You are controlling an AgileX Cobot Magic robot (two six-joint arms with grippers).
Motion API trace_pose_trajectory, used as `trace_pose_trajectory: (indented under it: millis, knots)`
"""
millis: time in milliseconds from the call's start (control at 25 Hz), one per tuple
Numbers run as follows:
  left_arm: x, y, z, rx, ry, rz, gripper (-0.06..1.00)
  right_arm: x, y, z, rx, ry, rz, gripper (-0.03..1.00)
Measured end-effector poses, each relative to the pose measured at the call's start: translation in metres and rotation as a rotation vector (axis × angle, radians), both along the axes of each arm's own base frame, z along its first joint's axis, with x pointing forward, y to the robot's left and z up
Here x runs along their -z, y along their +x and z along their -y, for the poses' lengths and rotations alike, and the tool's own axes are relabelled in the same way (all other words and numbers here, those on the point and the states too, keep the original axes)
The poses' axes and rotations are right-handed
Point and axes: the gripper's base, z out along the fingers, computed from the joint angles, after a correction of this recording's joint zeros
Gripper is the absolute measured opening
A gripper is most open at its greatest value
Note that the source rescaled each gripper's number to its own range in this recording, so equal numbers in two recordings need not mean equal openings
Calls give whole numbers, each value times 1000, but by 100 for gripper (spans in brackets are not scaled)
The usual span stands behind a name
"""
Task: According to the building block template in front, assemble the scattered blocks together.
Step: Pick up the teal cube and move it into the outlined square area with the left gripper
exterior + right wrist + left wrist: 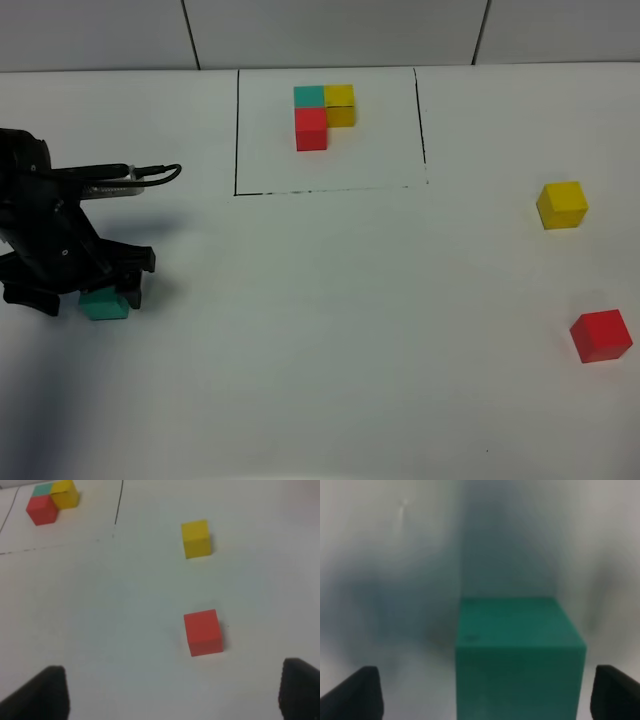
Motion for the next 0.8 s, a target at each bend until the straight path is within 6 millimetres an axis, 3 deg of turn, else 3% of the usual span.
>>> trace_pose_trajectory:
  millis: [200, 280, 360, 560, 800]
  knots:
    - [8, 2, 0, -6, 1, -9, 49, 0, 0, 0, 0, 0, 0, 72]
    - [11, 2, 0, -7, 2, -17, 31, 0, 0, 0, 0, 0, 0, 72]
    - [11, 2, 0, -7, 2, -14, 1, 0, 0, 0, 0, 0, 0, 72]
    - [3, 8, 4, 98, 10, -29, 0, 0, 0, 0, 0, 0, 0, 72]
    - [-22, 23, 44, 531, 17, 5, 0, 0, 0, 0, 0, 1, 0, 72]
